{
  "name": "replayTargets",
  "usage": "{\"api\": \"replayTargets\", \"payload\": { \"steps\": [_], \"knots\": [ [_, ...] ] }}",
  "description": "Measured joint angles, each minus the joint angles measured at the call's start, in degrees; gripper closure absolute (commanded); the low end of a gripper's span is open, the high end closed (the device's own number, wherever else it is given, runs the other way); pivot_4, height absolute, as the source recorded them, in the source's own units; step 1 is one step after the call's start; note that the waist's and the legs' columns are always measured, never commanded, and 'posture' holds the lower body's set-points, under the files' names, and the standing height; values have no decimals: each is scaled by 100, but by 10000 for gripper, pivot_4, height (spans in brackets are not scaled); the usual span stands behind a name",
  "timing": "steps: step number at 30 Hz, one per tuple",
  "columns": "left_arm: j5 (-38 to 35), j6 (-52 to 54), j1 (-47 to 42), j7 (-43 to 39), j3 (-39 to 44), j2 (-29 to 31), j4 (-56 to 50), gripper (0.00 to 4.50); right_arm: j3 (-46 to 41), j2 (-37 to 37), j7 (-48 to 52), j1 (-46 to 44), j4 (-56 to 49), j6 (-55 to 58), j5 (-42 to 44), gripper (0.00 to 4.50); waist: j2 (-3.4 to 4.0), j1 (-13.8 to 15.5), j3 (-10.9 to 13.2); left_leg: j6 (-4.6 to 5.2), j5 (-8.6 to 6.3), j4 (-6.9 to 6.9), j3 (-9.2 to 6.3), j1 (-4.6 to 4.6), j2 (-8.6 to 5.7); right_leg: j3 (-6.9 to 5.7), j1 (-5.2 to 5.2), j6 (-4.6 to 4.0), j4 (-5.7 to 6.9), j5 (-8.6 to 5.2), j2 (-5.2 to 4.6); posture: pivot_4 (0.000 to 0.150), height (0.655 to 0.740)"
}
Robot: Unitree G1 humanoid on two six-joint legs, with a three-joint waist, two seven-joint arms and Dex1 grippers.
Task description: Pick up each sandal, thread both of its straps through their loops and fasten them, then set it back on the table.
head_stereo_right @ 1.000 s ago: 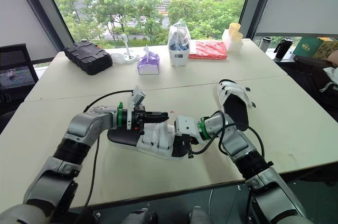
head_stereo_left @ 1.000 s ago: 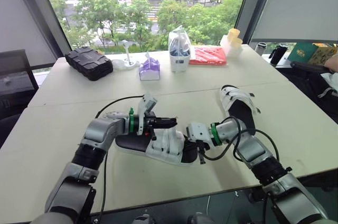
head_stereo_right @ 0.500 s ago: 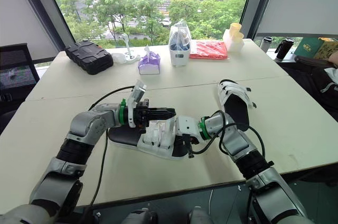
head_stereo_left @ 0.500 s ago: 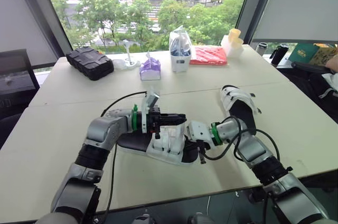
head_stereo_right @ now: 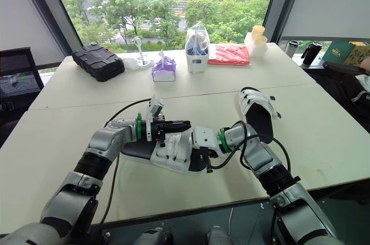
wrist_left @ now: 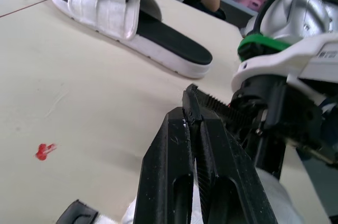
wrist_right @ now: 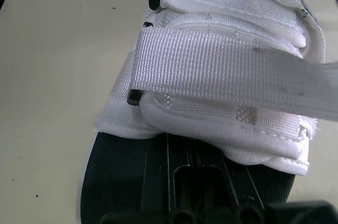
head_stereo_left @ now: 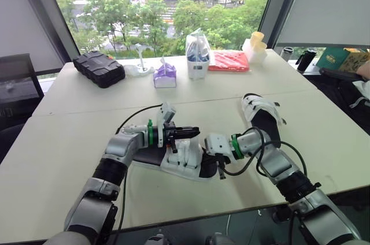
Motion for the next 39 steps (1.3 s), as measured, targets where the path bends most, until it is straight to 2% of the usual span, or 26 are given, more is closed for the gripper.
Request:
{"api": "replayTargets", "payload": {
  "steps": [6,9,15,16,24,26,29,33,37,39],
  "knots": [
    [516,-613,-216,-151,-343,28,467,44635,1,-17,-13,9,-14,16,-42,45000,2,4,-9,0,0,5,0,6,-1,-1,11,0,0,0,-1,1500,7400],
    [769,-830,-229,-134,-477,61,552,34875,1,-18,-24,26,-35,23,-51,45000,3,4,-16,1,0,4,-1,8,-1,-1,12,0,0,0,-1,1500,7400],
    [1399,-1342,-361,112,-680,157,822,3455,19,-18,-49,60,-119,50,-52,45000,4,2,-18,1,-1,-5,-2,8,-1,-2,9,6,-1,-3,0,1500,7400],
    [1515,-1471,-410,184,-717,180,861,762,21,-18,-48,61,-122,52,-52,45000,6,1,-19,2,-2,-7,-2,8,-1,-2,9,7,-1,-4,0,1500,7400],
    [2009,-2043,-774,1161,-792,-11,1503,762,26,-21,-120,63,-114,102,-64,45000,5,-12,-34,4,-3,4,-3,21,-2,-3,29,15,0,-8,-1,1500,7400],
    [2049,-2099,-772,1296,-779,2,1576,762,28,-19,-118,62,-124,95,-60,45000,5,-21,-35,4,-3,-2,-4,23,-2,-3,27,38,0,-22,0,1500,7400],
    [2090,-2199,-691,1372,-663,92,1625,762,37,-13,-108,58,-160,96,-51,45000,6,-31,-35,4,-3,-13,-3,22,-1,-3,16,19,5,-11,1,1500,7400],
    [1958,-2346,-254,1355,-322,406,1046,762,16,-75,-87,61,-397,365,5,45000,5,-16,-27,2,-3,-18,-2,-5,-2,1,-23,17,22,-9,-1,1500,7400],
    [1901,-3053,320,1012,-81,1232,129,762,-343,-442,16,174,-1238,1414,517,45000,13,-1,-8,0,-4,4,-3,-87,-6,6,-102,9,32,-3,-10,1500,7400],
    [1971,-3570,431,929,-48,1540,37,762,-551,-544,14,171,-1611,1748,730,45000,12,12,-8,-4,-1,12,-1,-113,-10,7,-136,6,50,-1,-16,1500,7400]
  ]
}}
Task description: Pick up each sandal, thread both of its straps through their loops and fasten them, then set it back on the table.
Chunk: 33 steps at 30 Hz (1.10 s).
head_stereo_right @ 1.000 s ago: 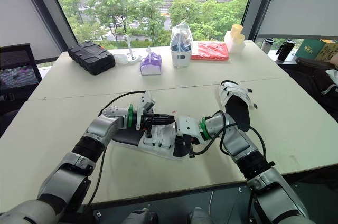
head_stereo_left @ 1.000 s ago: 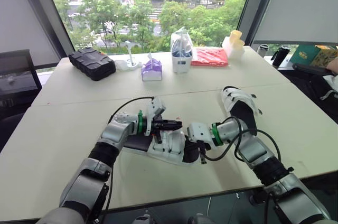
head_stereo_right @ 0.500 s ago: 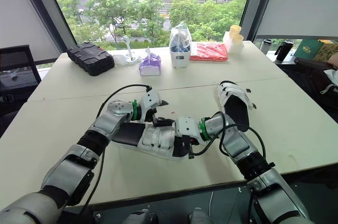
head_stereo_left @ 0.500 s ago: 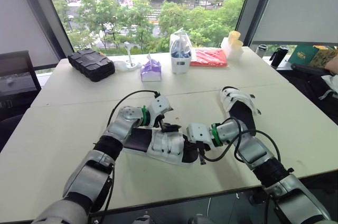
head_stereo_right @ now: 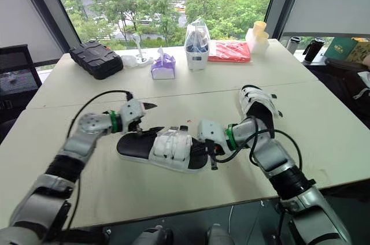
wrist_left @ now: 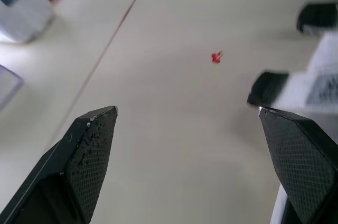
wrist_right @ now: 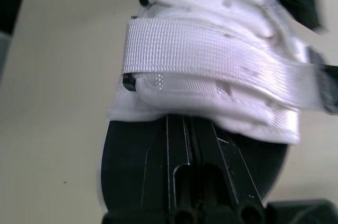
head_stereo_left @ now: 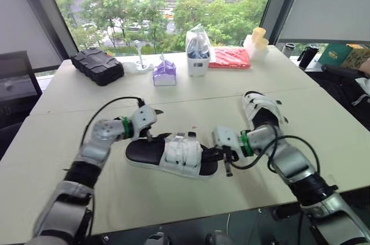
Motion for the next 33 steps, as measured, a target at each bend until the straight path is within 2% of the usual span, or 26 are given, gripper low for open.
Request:
{"api": "replayTargets", "payload": {
  "steps": [6,12,21,28,31,33],
  "knots": [
    [277,-2341,373,-184,-24,662,265,762,-376,-469,-37,-2,-795,527,364,45000,3,17,2,0,-1,-3,1,1,1,-1,0,-3,-2,-1,-6,1500,7400],
    [582,-4502,229,-219,-254,732,949,762,-669,-675,-203,18,-1086,820,614,45000,3,118,2,1,0,-2,7,1,1,-1,3,-3,-8,0,-8,1500,7400],
    [915,-5949,-527,157,-656,157,1849,762,-922,-1088,-454,411,-1565,1169,918,45000,-2,114,6,5,0,5,13,0,-1,-6,8,1,-7,1,-4,1500,7400],
    [943,-6661,-898,243,-1165,-12,2391,762,-1053,-1201,-676,593,-1692,1275,973,45000,-7,124,9,6,1,16,13,6,3,-8,9,1,15,1,6,1500,7400],
    [1008,-6796,-1143,271,-1288,-190,2695,13438,-1071,-1275,-768,730,-1778,1273,968,45000,-10,136,11,7,1,30,13,5,-1,-11,18,3,15,1,9,1500,7400],
    [1008,-6790,-1254,299,-1370,-380,2857,24228,-1073,-1294,-841,787,-1788,1274,967,45000,-12,134,12,12,-1,39,15,3,-4,-11,21,8,15,3,9,1500,7400]
  ]
}}
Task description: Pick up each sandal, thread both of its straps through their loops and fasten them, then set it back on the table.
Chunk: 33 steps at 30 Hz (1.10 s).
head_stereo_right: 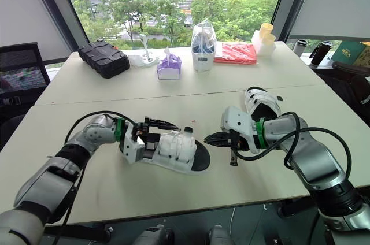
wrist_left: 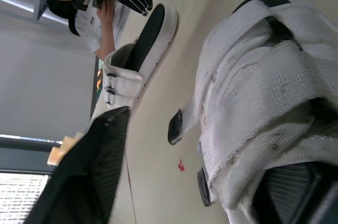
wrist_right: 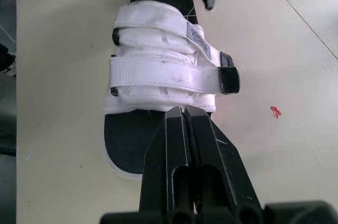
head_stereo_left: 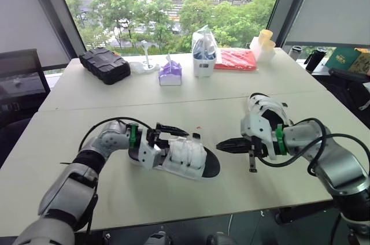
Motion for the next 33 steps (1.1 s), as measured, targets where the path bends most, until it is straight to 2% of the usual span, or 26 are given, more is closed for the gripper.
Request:
{"api": "replayTargets", "payload": {
  "steps": [2,4,5,8,10,17,23,31,33],
  "knots": [
    [0,6,-52,25,-49,-119,73,35405,-8,-15,-79,49,-35,0,2,45000,-2,-7,1,2,-1,3,0,-2,0,0,0,3,0,2,0,1500,7400],
    [-1,3,-82,81,-58,-148,151,44401,-11,-24,-116,138,-72,0,5,45000,-3,-21,2,2,-1,3,0,-2,2,1,-1,4,2,2,2,1500,7400],
    [-1,-4,-93,103,-58,-151,178,44817,-11,-34,-132,169,-76,0,7,45000,-3,-27,2,2,-1,3,0,-1,3,1,-1,4,3,2,2,1500,7400],
    [94,76,-167,208,-55,-167,251,44817,-12,-46,-177,189,-78,-1,8,45000,-4,-14,2,2,-1,5,0,-1,4,0,-2,4,6,2,5,1500,7400],
    [427,401,-304,564,-25,-232,274,44817,-11,-44,-206,189,-82,-1,14,45000,-7,-1,4,2,-1,15,-1,-2,3,-1,3,5,7,3,7,1500,7400],
    [2591,2964,-1039,3163,-70,-219,347,44817,-7,-31,-312,188,-91,-25,44,45000,-16,-17,9,14,-8,48,-2,-4,3,-2,21,29,9,12,19,1500,7400],
    [3540,4932,-1359,4445,-405,-414,724,44817,22,-9,-363,183,-89,-62,41,45000,-15,-14,10,17,-10,45,-4,-5,4,-2,18,36,16,7,22,1500,7400],
    [3533,6609,-1426,4829,-445,-1211,913,44817,173,39,-365,69,-76,-140,-4,45000,-19,2,12,17,-10,56,-5,-14,1,0,17,39,14,9,19,1500,7400],
    [3480,6867,-1460,4873,-439,-1381,959,36471,201,39,-344,31,-57,-148,-7,45000,-19,3,12,17,-10,57,-6,-14,1,0,16,39,15,10,19,1500,7400]
  ]
}}
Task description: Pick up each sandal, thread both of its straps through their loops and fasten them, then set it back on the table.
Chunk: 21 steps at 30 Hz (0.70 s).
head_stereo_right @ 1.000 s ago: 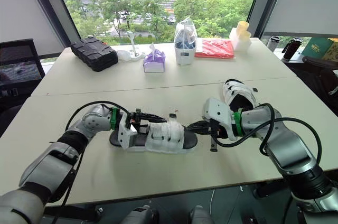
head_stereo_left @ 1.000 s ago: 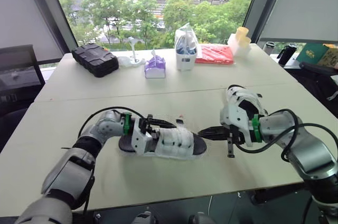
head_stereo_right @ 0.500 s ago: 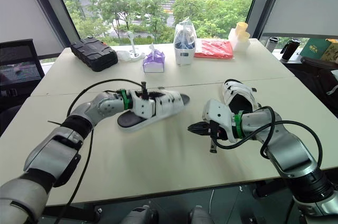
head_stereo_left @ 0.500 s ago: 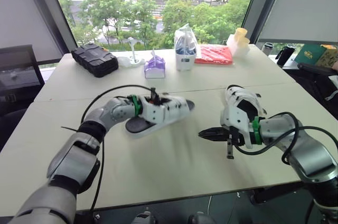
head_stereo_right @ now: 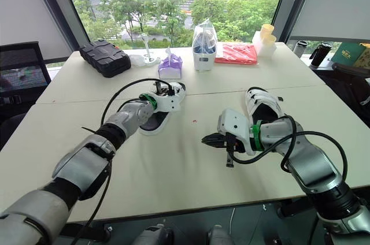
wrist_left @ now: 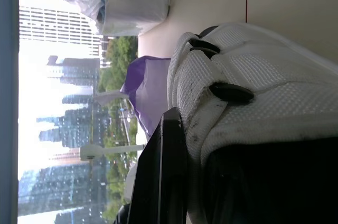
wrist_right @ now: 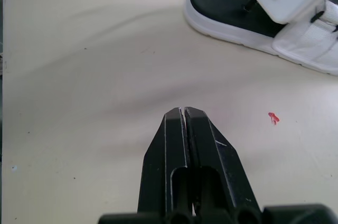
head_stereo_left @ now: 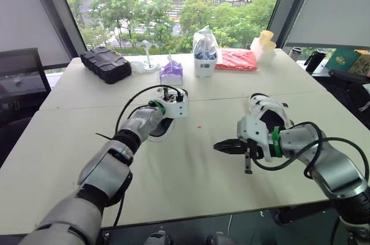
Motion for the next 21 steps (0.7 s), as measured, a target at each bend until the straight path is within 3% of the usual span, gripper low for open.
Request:
{"api": "replayTargets", "payload": {
  "steps": [1,8,14,21],
  "knots": [
    [-14,95,-36,-26,1,-62,46,34109,12,0,7,-47,31,-4,0,45000,0,0,0,0,0,0,0,0,0,0,0,0,0,0,0,1500,7400],
    [-478,322,68,-777,214,-35,-304,1112,42,-1,29,-95,81,-24,-4,45000,7,-14,-4,-2,-1,-3,2,1,0,2,-4,-1,1,1,-6,1500,7400],
    [-1309,570,828,-1866,790,301,-1652,489,76,21,18,-89,86,-54,-20,45000,13,-9,-9,-2,-1,-3,3,7,-4,2,2,-2,1,1,-17,1500,7400],
    [-2881,2650,2557,-3819,1632,589,-4972,489,91,16,64,-110,274,-160,-53,45000,19,25,-13,-1,-2,2,1,9,-6,7,12,-4,-3,1,-21,1500,7400]
  ]
}}
